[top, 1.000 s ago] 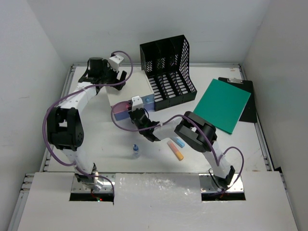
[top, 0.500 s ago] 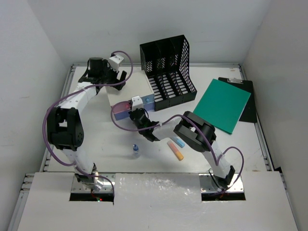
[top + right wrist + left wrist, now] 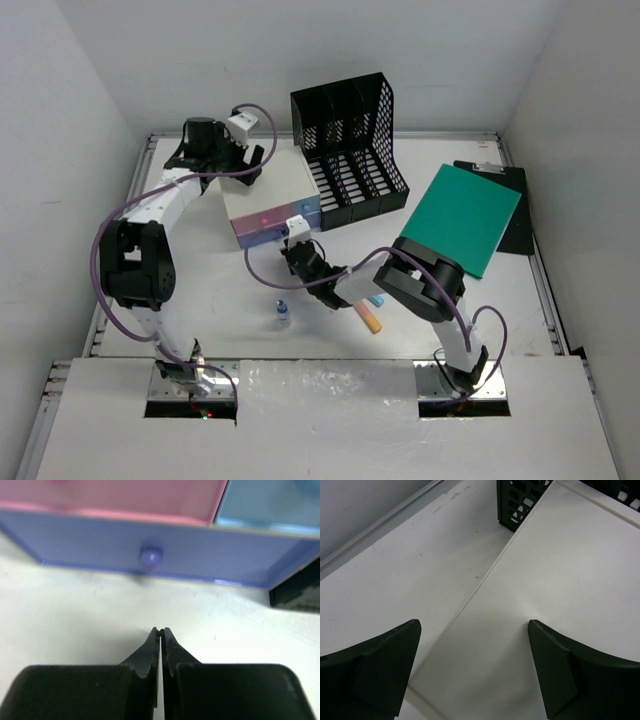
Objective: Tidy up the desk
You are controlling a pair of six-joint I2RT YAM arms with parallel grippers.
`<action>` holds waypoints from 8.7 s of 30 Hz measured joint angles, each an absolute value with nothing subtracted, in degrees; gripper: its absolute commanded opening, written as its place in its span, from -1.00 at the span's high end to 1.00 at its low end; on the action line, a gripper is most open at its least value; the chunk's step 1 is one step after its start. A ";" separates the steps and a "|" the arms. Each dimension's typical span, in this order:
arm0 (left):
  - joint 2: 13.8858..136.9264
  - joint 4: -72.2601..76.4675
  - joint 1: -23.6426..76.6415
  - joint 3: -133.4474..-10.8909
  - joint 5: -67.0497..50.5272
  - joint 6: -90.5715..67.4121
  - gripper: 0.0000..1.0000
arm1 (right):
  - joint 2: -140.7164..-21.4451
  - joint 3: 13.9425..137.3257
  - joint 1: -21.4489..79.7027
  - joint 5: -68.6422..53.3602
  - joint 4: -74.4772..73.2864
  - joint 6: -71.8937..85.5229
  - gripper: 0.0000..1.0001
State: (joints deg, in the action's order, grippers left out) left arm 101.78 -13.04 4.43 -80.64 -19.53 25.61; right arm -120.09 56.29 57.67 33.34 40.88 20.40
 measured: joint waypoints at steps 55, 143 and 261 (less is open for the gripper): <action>103.53 -11.75 4.43 -82.15 -19.40 25.34 -0.74 | -128.49 69.45 56.03 35.97 40.03 16.38 1.00; 103.98 -11.60 4.45 -82.61 -19.77 25.71 -0.76 | -99.11 63.72 69.56 19.16 13.67 -25.89 0.99; 105.01 -13.21 4.45 -84.44 -20.62 27.16 -0.76 | -100.79 46.00 57.71 42.28 38.70 10.96 1.00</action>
